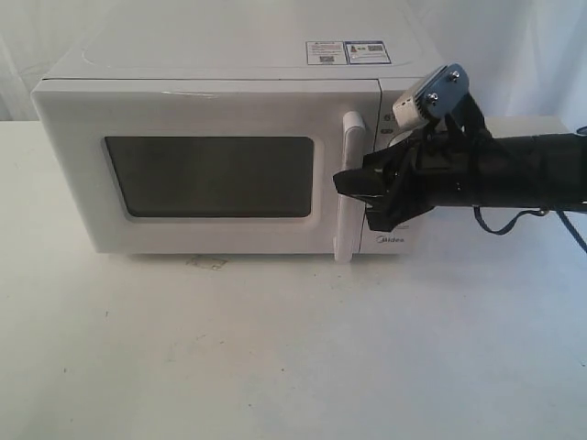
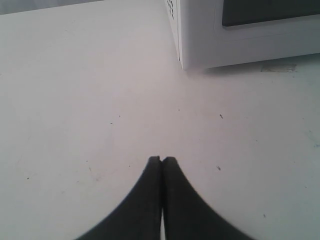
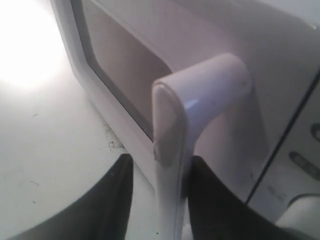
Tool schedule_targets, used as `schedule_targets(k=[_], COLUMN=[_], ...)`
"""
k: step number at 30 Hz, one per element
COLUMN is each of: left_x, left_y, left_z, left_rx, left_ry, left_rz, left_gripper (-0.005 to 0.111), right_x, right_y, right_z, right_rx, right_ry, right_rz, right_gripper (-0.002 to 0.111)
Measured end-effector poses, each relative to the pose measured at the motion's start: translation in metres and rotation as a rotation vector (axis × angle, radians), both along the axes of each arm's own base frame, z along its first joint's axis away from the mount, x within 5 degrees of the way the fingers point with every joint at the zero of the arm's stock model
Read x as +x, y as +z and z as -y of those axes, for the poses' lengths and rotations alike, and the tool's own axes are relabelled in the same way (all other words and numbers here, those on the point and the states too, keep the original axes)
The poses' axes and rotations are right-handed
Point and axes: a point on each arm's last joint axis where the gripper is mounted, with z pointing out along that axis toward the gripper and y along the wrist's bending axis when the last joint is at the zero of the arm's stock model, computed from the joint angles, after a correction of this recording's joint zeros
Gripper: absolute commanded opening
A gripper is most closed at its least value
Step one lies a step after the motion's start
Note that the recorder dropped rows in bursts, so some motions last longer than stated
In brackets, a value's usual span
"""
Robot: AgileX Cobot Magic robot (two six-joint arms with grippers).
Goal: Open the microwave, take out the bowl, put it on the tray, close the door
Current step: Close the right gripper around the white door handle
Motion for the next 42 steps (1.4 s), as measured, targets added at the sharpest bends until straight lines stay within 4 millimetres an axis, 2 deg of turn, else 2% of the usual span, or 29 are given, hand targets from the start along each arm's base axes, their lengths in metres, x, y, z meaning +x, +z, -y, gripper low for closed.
schedule_targets(k=[3, 5, 8, 15, 21, 27, 30, 35, 37, 39, 42], left_x=[0.0, 0.0, 0.0, 0.0, 0.0, 0.0, 0.0, 0.0, 0.0, 0.0, 0.0], left_y=[0.0, 0.0, 0.0, 0.0, 0.0, 0.0, 0.0, 0.0, 0.0, 0.0, 0.0], left_z=[0.0, 0.0, 0.0, 0.0, 0.0, 0.0, 0.0, 0.0, 0.0, 0.0, 0.0], left_rx=[0.0, 0.0, 0.0, 0.0, 0.0, 0.0, 0.0, 0.0, 0.0, 0.0, 0.0], left_ry=[0.0, 0.0, 0.0, 0.0, 0.0, 0.0, 0.0, 0.0, 0.0, 0.0, 0.0], left_rz=[0.0, 0.0, 0.0, 0.0, 0.0, 0.0, 0.0, 0.0, 0.0, 0.0, 0.0], left_gripper=[0.0, 0.0, 0.0, 0.0, 0.0, 0.0, 0.0, 0.0, 0.0, 0.0, 0.0], right_x=[0.001, 0.002, 0.005, 0.008, 0.007, 0.007, 0.006, -0.003, -0.005, -0.005, -0.005], right_y=[0.0, 0.001, 0.0, -0.001, -0.002, 0.0, 0.007, 0.046, 0.056, 0.057, 0.057], right_z=[0.001, 0.0, 0.003, 0.007, 0.008, 0.007, 0.009, 0.008, 0.006, 0.006, 0.005], right_rx=[0.013, 0.009, -0.001, -0.078, -0.094, -0.091, -0.13, -0.109, -0.102, -0.099, -0.09], right_ry=[-0.021, -0.016, -0.011, 0.049, 0.062, 0.072, 0.074, 0.046, 0.039, 0.039, 0.029], right_rz=[-0.012, -0.013, -0.02, 0.008, 0.015, 0.021, 0.042, 0.13, 0.159, 0.16, 0.137], right_gripper=[0.025, 0.029, 0.028, 0.016, 0.016, 0.023, 0.023, 0.023, 0.024, 0.029, 0.046])
